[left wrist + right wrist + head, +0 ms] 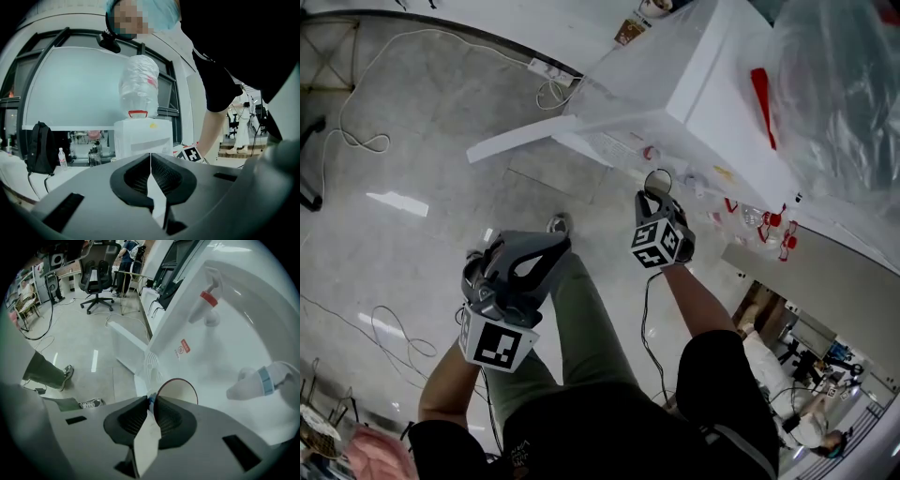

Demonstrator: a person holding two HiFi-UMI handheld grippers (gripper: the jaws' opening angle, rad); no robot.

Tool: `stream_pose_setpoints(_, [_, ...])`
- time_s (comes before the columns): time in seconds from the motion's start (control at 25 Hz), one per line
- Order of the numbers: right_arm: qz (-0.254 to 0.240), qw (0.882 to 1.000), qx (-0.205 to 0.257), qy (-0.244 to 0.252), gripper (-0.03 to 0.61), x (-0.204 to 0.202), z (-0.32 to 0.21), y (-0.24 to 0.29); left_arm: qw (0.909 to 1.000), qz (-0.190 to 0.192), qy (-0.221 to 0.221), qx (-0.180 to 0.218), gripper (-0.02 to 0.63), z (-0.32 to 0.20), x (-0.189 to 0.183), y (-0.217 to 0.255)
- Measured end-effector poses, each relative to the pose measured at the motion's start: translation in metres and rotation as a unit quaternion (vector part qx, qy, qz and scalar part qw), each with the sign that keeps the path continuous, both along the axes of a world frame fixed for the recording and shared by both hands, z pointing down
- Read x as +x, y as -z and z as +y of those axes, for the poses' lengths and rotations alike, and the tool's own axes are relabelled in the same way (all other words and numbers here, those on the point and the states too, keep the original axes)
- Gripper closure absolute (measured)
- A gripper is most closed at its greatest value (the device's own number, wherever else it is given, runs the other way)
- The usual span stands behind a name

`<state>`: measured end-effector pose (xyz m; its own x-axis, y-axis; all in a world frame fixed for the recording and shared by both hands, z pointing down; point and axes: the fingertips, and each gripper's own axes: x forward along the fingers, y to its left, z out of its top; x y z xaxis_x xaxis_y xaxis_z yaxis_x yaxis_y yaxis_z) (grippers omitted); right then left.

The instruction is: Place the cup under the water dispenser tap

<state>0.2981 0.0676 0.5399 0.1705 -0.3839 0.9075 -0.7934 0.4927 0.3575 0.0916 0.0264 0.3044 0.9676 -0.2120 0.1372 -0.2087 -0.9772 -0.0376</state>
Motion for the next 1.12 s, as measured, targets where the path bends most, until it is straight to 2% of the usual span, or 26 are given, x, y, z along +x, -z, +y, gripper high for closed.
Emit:
stream_pose_setpoints(0.28, [0.007, 1.0, -0.021, -0.004, 0.501, 0.022, -0.011, -0.018, 0.9994, -0.033, 0.007, -0.012, 0.594, -0.006, 0.012, -0.013])
stream_pose_setpoints(0.6, [0.015, 1.0, -0.026, 0.0, 0.501, 0.028, -0.016, -0.029, 0.9988, -0.041, 0.018, -0.022, 0.594, -0.01, 0.014, -0.023])
stream_pose_setpoints(0.88, [0.01, 1.0, 0.013, -0.022, 0.499, 0.027, -0.016, -0.023, 0.9988, -0.041, 0.015, -0.022, 0.594, -0.01, 0.011, -0.022])
stream_pose_setpoints(1.12, [-0.004, 0.999, 0.042, -0.033, 0.469, 0.018, -0.012, -0.007, 0.999, -0.041, 0.008, -0.018, 0.593, -0.007, 0.007, -0.017])
